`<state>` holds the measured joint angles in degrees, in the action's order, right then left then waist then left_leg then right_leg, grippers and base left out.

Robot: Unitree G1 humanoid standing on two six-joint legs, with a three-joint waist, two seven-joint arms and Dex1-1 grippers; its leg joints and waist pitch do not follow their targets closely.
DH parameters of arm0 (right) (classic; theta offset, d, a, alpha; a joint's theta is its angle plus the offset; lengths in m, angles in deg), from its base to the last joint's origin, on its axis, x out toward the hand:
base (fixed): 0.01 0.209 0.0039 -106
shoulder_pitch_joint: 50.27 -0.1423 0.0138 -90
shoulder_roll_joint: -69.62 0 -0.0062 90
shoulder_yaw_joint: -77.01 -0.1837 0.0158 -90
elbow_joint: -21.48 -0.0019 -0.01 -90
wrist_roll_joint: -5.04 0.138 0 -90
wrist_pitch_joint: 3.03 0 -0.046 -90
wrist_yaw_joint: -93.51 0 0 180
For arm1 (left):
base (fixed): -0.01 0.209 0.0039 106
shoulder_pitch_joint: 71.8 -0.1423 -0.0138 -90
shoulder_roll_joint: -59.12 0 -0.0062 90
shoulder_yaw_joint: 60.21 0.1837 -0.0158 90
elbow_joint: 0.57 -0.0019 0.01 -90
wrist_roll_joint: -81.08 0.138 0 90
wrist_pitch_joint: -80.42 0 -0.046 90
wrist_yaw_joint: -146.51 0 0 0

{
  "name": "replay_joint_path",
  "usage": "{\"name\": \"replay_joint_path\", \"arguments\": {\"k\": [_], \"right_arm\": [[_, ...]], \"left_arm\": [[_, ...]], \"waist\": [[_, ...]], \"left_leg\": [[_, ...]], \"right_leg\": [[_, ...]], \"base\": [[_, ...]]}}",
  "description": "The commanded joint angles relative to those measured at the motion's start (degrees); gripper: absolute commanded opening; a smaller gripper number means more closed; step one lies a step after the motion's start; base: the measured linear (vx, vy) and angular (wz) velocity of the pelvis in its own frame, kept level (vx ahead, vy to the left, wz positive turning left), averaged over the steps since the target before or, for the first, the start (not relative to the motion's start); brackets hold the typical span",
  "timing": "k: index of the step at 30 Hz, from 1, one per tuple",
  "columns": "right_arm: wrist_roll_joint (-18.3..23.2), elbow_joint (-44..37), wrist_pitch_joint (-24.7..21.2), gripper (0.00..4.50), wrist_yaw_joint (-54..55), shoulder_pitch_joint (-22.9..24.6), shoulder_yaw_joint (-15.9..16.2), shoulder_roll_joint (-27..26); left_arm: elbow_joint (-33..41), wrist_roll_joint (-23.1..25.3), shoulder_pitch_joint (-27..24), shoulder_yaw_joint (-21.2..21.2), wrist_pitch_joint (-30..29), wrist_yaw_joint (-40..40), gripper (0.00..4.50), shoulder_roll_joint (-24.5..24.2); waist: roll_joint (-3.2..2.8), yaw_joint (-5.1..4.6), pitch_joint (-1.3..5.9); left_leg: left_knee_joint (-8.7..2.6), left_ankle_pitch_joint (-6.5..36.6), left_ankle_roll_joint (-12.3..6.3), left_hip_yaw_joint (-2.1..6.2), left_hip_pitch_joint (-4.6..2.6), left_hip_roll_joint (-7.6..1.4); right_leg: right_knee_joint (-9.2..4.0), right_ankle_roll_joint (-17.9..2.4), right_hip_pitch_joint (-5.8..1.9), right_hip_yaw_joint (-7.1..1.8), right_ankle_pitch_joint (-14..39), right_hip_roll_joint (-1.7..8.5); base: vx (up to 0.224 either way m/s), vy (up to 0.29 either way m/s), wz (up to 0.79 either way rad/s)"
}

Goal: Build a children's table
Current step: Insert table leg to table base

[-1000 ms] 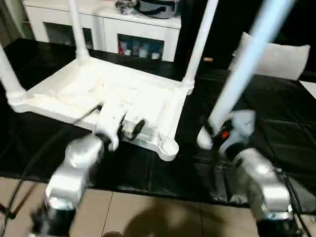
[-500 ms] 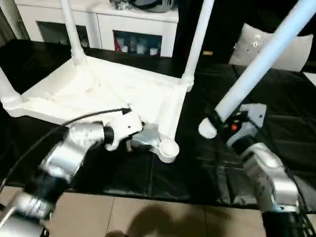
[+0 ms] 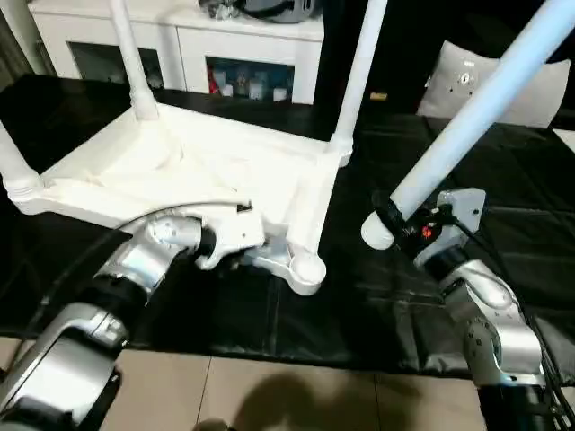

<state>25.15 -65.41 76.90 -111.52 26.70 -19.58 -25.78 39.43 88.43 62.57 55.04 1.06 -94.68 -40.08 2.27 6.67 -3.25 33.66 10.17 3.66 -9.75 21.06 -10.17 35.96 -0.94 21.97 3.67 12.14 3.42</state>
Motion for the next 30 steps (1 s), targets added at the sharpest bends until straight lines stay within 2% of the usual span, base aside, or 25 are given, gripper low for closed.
{"name": "replay_joint_path", "arguments": {"k": [1, 2, 3, 6, 8, 9, 10, 11, 14, 18, 23, 25, 27, 28, 29, 30], "right_arm": [[1.2, -0.4, -1.1, 1.86, 0.1, 0.3, -1.7, -0.1], [1.3, -0.6, -1.4, 1.86, 0.2, 0.4, -1.8, -0.2], [1.5, -0.8, -1.5, 1.86, 0.2, 0.5, -1.8, -0.3], [1.8, -1.4, -1.7, 1.86, -0.2, 0.7, -1.4, -0.4], [1.9, -1.4, -2.6, 1.86, -0.4, 0.8, -0.9, 0.0], [1.7, -1.1, -2.2, 1.86, -0.6, 0.7, -0.6, 0.2], [1.5, -0.9, -1.7, 1.86, -0.7, 0.6, -0.5, 0.3], [1.4, -0.7, -1.4, 1.86, -0.8, 0.6, -0.5, 0.3], [1.3, 0.3, -0.9, 1.86, -1.3, -0.3, -0.7, 0.4], [1.2, 1.4, -1.0, 1.86, -3.0, -1.4, -0.1, 1.3], [0.9, 1.6, -0.8, 1.86, -3.2, -1.3, 0.4, 1.2], [1.0, 1.2, -1.0, 1.86, -3.4, -1.1, 0.8, 1.0], [1.1, 0.9, -1.3, 1.86, -3.5, -1.1, 0.9, 0.8], [1.3, 0.6, -1.5, 1.86, -3.5, -1.0, 1.1, 0.8], [1.4, 0.5, -1.6, 1.86, -3.6, -1.0, 1.3, 0.9], [1.3, 0.5, -1.6, 1.86, -3.6, -1.0, 1.3, 0.9]], "left_arm": [[-2.1, 0.7, 2.3, -0.2, 1.5, -0.1, 2.17, 0.9], [-2.7, 0.8, 2.6, -0.2, 1.8, -0.3, 2.08, 1.1], [-3.2, 1.0, 2.8, -0.2, 2.1, -0.5, 2.05, 1.2], [-5.1, 1.2, 3.5, -0.3, 3.0, -0.9, 1.79, 1.6], [-6.3, 1.3, 4.0, -0.3, 3.4, -1.5, 1.71, 1.8], [-7.8, 1.7, 4.7, -0.3, 4.0, -2.3, 1.52, 2.0], [-8.1, 1.8, 4.9, -0.3, 4.1, -2.7, 1.52, 2.0], [-8.3, 1.8, 5.1, -0.3, 4.2, -3.3, 1.43, 1.9], [-7.8, 1.0, 5.8, -0.5, 2.1, -7.0, 1.3, 1.5], [-7.8, 0.8, 7.5, 0.5, -3.1, -15.3, 0.9, 0.5], [-8.8, 1.2, 7.7, 0.3, -4.4, -16.4, 0.64, 0.9], [-9.6, 2.1, 7.7, -0.1, -5.3, -13.4, 0.47, 1.5], [-10.6, 2.6, 8.1, -1.2, -8.2, -7.4, 0.37, 3.0], [-10.7, 1.3, 8.3, -3.4, -13.2, -3.2, 0.37, 4.9], [-10.2, 0.1, 8.1, -4.7, -16.1, -2.3, 0.34, 6.0], [-10.1, -0.1, 8.1, -4.8, -16.3, -2.2, 0.3, 6.1]], "waist": [[-1.13, 0.17, 3.88], [-1.28, 0.28, 3.87], [-1.1, 0.31, 3.88], [-1.2, 0.32, 3.84], [-0.91, 0.3, 3.82], [-0.9, 0.35, 3.78], [-0.93, 0.34, 3.77], [-0.75, 0.33, 3.79], [-0.69, 0.35, 3.82], [-0.49, 0.32, 3.88], [-0.52, 0.35, 3.89], [-0.73, 0.3, 3.84], [-0.7, 0.42, 3.68], [-0.71, 0.37, 3.66], [-0.64, 0.29, 3.66], [-0.59, 0.27, 3.66]], "left_leg": [[-4.14, 10.8, 0.84, 1.19, -1.08, -3.32], [-4.15, 11.2, 0.79, 1.21, -1.14, -3.38], [-4.17, 11.3, 0.8, 1.22, -1.05, -3.36], [-4.2, 11.4, 0.72, 1.23, -1.08, -3.41], [-4.22, 11.3, 0.55, 1.22, -1.03, -3.39], [-4.22, 11.3, 0.47, 1.22, -1.05, -3.41], [-4.21, 11.3, 0.52, 1.2, -1.05, -3.41], [-4.22, 11.2, 0.44, 1.2, -1.06, -3.46], [-4.18, 9.8, 0.05, 1.19, -0.92, -3.46], [-3.95, 7.3, -1.09, 1.0, -0.84, -3.28], [-3.9, 6.8, -1.8, 0.99, -0.82, -3.4], [-3.91, 7.6, -1.67, 1.02, -0.91, -3.42], [-3.96, 9.6, -1.27, 1.0, -1.02, -3.46], [-4.04, 9.9, -0.98, 1.08, -0.84, -3.48], [-4.02, 10.0, -0.92, 1.05, -0.92, -3.49], [-3.98, 9.7, -1.15, 1.14, -0.83, -3.49]], "right_leg": [[-3.92, -11.9, -2.57, -3.3, 1.8, 5.72], [-3.91, -12.2, -2.58, -3.31, 2.0, 5.82], [-3.92, -12.3, -2.72, -3.3, 2.2, 5.86], [-4.03, -12.3, -2.67, -3.3, 2.6, 5.93], [-4.02, -12.4, -2.8, -3.3, 2.8, 5.94], [-4.11, -12.4, -2.71, -3.3, 3.3, 5.98], [-4.12, -12.3, -2.7, -3.3, 3.5, 5.98], [-4.11, -12.3, -2.69, -3.3, 3.5, 6.03], [-3.82, -12.7, -2.78, -3.29, 2.2, 6.09], [-3.58, -13.5, -2.93, -3.27, -0.1, 6.17], [-3.46, -14.1, -2.99, -3.16, -1.5, 6.12], [-3.53, -14.3, -2.94, -3.14, -1.1, 6.11], [-3.96, -14.4, -2.91, -3.17, 1.9, 6.23], [-3.96, -14.2, -3.11, -3.15, 3.1, 6.28], [-3.99, -14.3, -3.04, -3.12, 3.3, 6.21], [-4.05, -14.5, -3.12, -3.1, 3.5, 6.31]], "base": [[0.0, 0.0, 0.0], [0.0, 0.0, 0.0], [0.0, 0.0, 0.0], [0.0, 0.0, 0.0], [0.0, 0.0, 0.0], [0.0, 0.0, 0.0], [0.0, 0.0, 0.0], [0.0, 0.0, 0.0], [0.0, 0.0, 0.0], [0.0, 0.0, 0.0], [0.0, 0.0, 0.0], [0.0, 0.0, 0.0], [0.0, 0.0, 0.0], [0.0, 0.0, 0.0], [0.0, 0.0, 0.0], [0.0, 0.0, 0.0]]}}
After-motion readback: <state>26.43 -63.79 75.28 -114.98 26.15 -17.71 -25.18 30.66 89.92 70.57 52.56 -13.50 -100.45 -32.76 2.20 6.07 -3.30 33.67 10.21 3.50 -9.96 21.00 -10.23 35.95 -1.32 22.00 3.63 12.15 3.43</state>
